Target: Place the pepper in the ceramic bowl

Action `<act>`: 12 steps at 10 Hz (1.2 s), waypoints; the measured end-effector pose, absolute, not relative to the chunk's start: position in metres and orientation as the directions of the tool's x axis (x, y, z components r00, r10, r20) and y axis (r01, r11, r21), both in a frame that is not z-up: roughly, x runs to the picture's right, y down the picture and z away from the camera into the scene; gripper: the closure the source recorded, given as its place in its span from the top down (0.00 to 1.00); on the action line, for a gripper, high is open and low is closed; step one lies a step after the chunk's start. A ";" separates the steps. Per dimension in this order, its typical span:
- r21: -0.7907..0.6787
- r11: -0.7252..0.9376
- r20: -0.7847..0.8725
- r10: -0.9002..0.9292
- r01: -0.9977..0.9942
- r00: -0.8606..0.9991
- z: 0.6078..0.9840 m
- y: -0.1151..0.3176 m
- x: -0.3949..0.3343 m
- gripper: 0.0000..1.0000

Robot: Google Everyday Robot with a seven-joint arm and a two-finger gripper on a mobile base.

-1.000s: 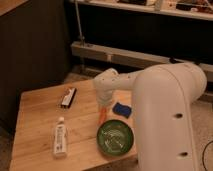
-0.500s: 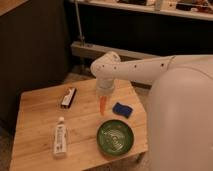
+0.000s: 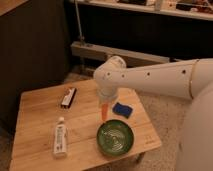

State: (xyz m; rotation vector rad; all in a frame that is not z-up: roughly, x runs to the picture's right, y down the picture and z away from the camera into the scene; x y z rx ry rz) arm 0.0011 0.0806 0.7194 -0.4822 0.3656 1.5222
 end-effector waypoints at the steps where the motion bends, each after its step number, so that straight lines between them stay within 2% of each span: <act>1: -0.075 -0.009 -0.515 0.857 -0.997 0.031 0.711 0.089 0.000 0.00; 2: -0.076 0.001 -0.517 0.855 -0.997 0.041 0.703 0.097 -0.002 0.01; 3: -0.075 0.014 -0.524 0.850 -0.997 0.051 0.698 0.104 -0.007 0.07; 9: -0.034 -0.040 -0.567 0.824 -0.999 -0.014 0.704 0.126 0.014 0.69; 10: -0.027 -0.059 -0.569 0.822 -0.998 -0.033 0.703 0.129 0.024 0.76; 12: -0.026 -0.092 -0.565 0.823 -0.995 -0.061 0.701 0.133 0.038 0.80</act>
